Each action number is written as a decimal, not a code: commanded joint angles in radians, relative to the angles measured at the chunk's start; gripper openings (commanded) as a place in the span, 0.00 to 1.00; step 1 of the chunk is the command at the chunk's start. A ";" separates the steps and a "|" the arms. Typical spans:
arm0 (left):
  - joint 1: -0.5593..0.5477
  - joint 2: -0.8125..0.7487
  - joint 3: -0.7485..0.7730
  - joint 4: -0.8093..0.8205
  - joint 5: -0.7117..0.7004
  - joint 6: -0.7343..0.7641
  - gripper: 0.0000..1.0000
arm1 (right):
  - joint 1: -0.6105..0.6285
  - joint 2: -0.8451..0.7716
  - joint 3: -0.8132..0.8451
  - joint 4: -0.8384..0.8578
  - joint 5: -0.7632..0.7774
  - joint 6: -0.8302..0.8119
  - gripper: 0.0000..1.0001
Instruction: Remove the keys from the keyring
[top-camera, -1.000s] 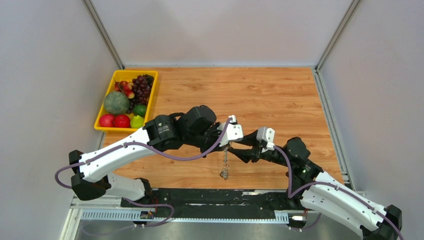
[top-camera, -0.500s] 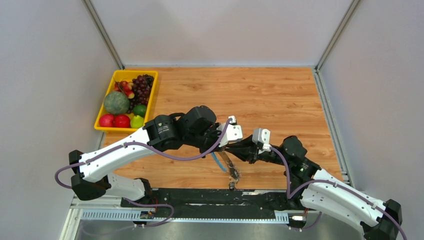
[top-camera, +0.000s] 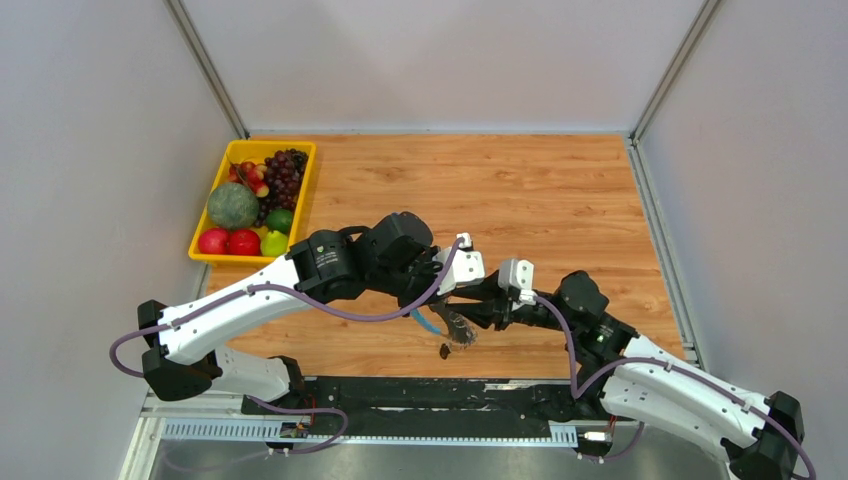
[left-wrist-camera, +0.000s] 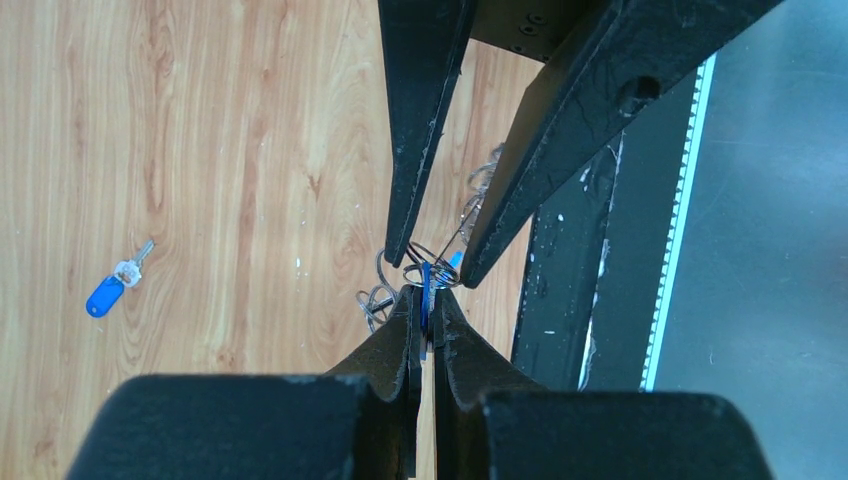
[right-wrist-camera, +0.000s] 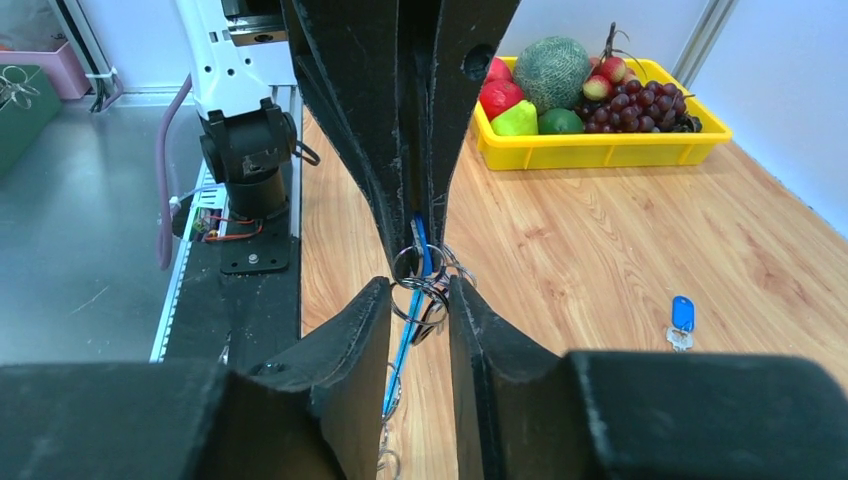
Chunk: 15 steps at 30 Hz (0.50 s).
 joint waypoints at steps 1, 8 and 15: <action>0.002 -0.036 0.043 0.049 0.016 0.023 0.00 | 0.012 0.013 0.043 0.008 -0.006 -0.012 0.33; 0.002 -0.051 0.046 0.047 0.022 0.021 0.00 | 0.012 0.005 0.036 0.004 0.017 -0.014 0.33; 0.002 -0.054 0.045 0.046 0.008 0.023 0.00 | 0.013 -0.014 0.032 0.002 0.015 -0.008 0.23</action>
